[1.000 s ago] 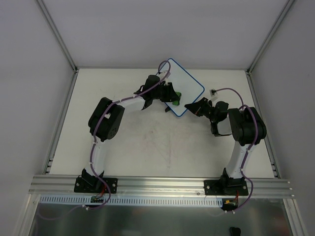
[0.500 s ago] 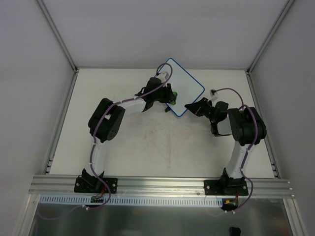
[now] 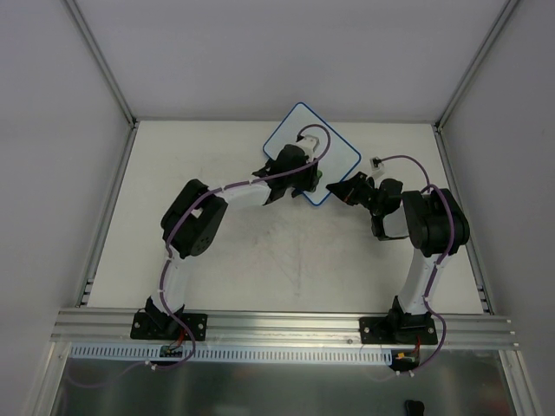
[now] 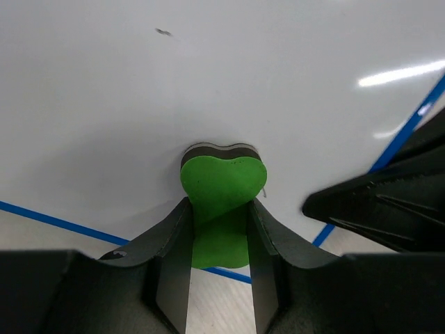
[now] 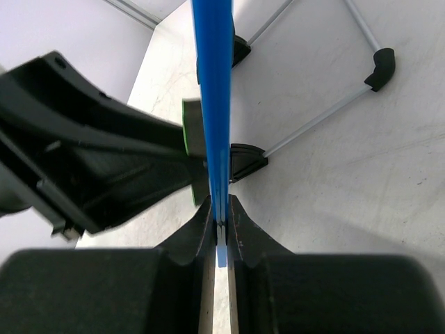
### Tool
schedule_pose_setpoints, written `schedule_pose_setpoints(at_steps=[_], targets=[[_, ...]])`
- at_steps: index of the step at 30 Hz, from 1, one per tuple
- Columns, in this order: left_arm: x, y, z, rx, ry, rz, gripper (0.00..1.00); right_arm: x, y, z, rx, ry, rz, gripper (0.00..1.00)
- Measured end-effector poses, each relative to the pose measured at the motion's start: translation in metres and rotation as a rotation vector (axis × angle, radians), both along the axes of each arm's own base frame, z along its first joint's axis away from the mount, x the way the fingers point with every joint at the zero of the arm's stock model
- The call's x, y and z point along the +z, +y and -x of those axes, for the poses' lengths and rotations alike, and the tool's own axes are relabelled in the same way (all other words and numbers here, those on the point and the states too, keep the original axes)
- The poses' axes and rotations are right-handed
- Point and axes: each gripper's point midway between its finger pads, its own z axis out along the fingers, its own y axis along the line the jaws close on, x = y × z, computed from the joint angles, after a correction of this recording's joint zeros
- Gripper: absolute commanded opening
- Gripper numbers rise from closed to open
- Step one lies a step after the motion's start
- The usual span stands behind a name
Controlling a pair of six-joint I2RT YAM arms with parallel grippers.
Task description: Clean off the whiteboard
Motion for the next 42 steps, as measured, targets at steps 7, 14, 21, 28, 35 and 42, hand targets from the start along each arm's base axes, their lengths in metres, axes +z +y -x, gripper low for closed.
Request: schedule_pose_setpoints(at_steps=[7,14,21,28,35,42], targets=[[-0.008,-0.018,0.034,-0.098,0.016,-0.073,0.00,-0.001,0.000,0.000,-0.001,0.003,0.001,0.00],[-0.011,-0.013,0.035,-0.072,0.037,-0.090,0.00,-0.001,0.000,0.000,0.000,0.004,0.002,0.00],[-0.009,-0.010,0.026,-0.059,0.076,-0.112,0.00,-0.001,-0.001,-0.001,-0.006,0.003,0.003,0.00],[0.027,-0.013,-0.027,-0.015,0.015,-0.052,0.00,0.000,0.000,0.000,0.000,0.000,-0.002,0.00],[0.036,0.003,-0.067,0.035,-0.005,-0.014,0.00,0.001,0.001,0.001,0.004,0.001,-0.005,0.00],[0.035,0.022,-0.087,0.076,0.008,0.001,0.00,0.001,0.001,0.001,0.004,0.001,-0.005,0.00]])
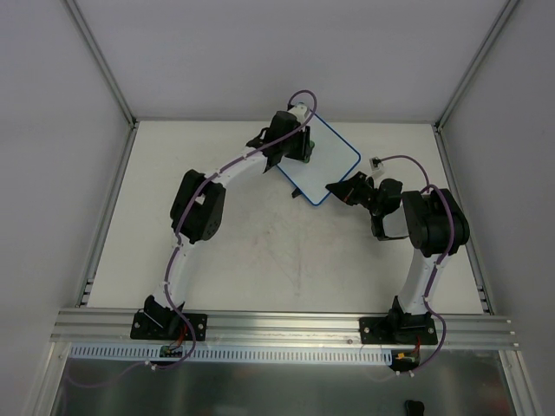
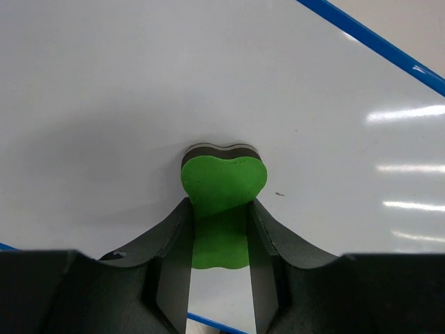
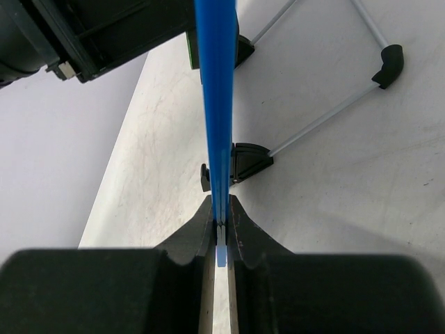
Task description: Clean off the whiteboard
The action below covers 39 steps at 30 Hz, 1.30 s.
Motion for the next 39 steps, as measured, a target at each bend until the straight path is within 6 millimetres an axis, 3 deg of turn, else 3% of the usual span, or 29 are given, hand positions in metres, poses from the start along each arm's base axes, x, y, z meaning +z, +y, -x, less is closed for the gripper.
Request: schedule_pose_setpoints(at_steps=[7,13,23,28,35,39], targets=[[0.001,0.015,-0.015,0.015,0.010,0.012,0.00,0.000,0.000,0.000,0.001,-0.001,0.000,0.00],[0.003,0.003,-0.016,-0.071,0.002,0.031,0.00,0.000,0.000,0.000,0.000,0.004,-0.002,0.00],[0.021,-0.053,0.018,-0.278,-0.032,0.075,0.00,-0.001,0.000,0.000,-0.002,0.008,-0.004,0.00],[0.025,-0.066,0.029,-0.317,-0.037,0.083,0.00,-0.001,0.000,0.000,-0.002,0.011,-0.005,0.00],[0.025,-0.057,0.020,-0.269,-0.011,0.109,0.00,-0.001,0.000,0.000,-0.003,0.011,-0.005,0.00],[0.012,-0.033,0.007,-0.194,0.049,0.147,0.00,-0.001,-0.001,0.000,-0.005,0.013,-0.005,0.00]])
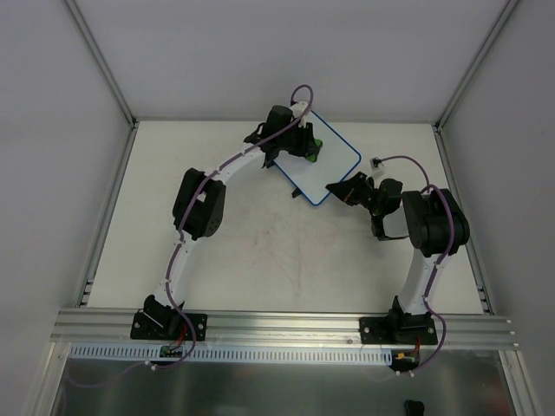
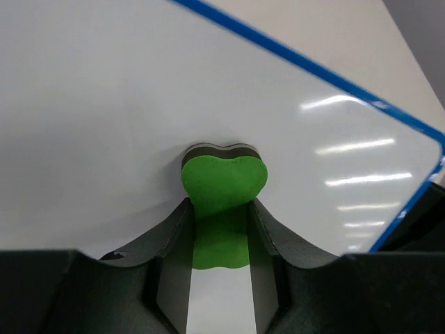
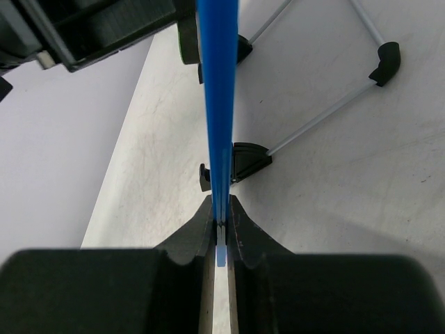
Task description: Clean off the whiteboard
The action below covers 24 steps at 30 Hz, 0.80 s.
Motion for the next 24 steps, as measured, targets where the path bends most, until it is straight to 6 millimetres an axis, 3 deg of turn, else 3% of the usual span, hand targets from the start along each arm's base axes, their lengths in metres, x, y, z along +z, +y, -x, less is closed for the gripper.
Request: schedule_pose_setpoints(at_steps=[4,6,10,18,24], targets=[[-0.020,0.032,-0.004,0.079,0.053,-0.029,0.00,0.000,0.000,0.000,0.001,-0.001,0.000,0.00],[-0.026,0.037,0.000,0.097,0.064,-0.046,0.00,0.000,0.000,0.000,0.001,-0.001,0.000,0.00],[-0.034,0.033,0.020,0.095,0.073,-0.074,0.00,0.000,0.000,0.000,0.000,-0.001,0.001,0.00],[-0.045,0.002,0.078,0.034,0.067,-0.146,0.00,-0.001,-0.001,-0.001,-0.004,-0.002,0.007,0.00],[-0.047,-0.001,0.086,0.020,0.058,-0.147,0.00,-0.002,-0.001,-0.001,-0.004,-0.003,0.010,0.00]])
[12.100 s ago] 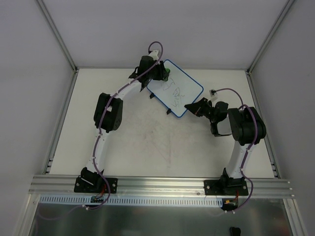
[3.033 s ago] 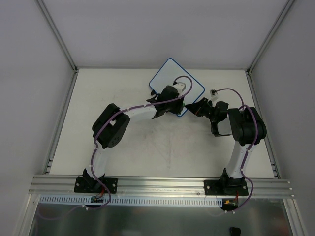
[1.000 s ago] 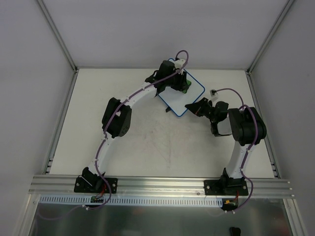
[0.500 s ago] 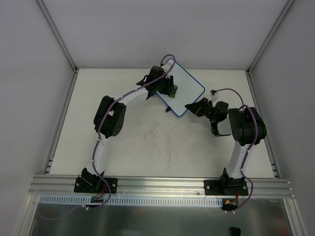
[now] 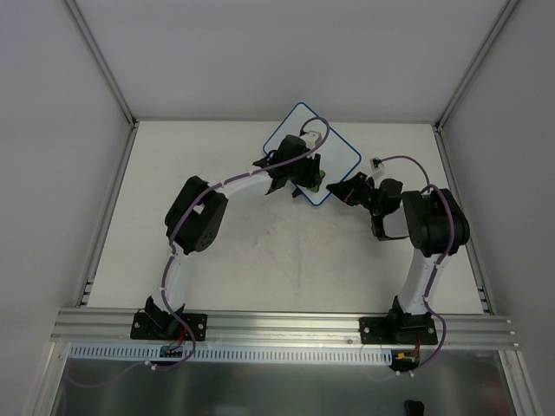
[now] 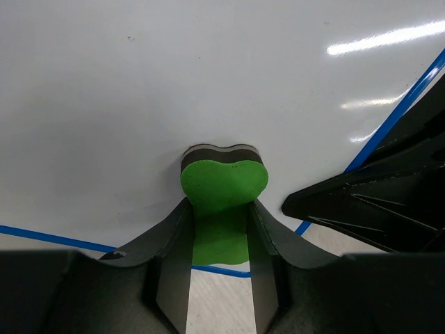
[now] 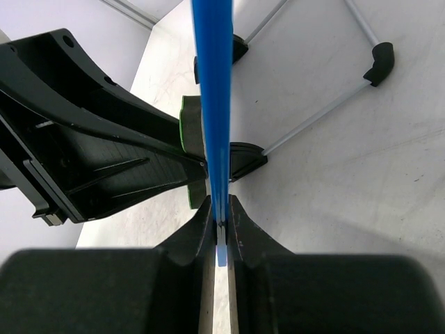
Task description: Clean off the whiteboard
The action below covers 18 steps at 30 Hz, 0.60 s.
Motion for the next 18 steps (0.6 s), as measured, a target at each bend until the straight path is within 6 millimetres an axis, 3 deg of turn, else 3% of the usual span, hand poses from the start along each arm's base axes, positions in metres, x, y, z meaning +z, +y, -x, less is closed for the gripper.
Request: schedule_pose_setpoints(at_steps=[9,18], targets=[[-0.009,0.004,0.011,-0.010,0.023,0.010,0.00,0.000,0.000,0.000,0.000,0.000,0.001,0.00],[-0.030,0.012,0.042,-0.049,0.115,0.003,0.00,0.000,0.000,0.000,0.001,-0.004,0.004,0.00]])
